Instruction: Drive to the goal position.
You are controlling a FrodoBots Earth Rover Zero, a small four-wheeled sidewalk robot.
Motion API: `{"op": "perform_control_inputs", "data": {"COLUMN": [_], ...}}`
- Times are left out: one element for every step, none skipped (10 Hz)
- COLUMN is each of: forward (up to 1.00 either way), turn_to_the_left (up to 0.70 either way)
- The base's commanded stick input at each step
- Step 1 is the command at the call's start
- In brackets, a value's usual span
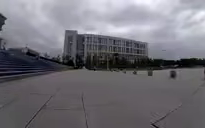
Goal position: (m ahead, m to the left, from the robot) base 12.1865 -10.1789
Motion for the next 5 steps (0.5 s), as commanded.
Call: {"op": "perform_control_inputs", "data": {"forward": [0.7,0.7,0.7,0.7,0.7], "turn_to_the_left": [0.0,0.0,0.0,0.0,-0.18]}}
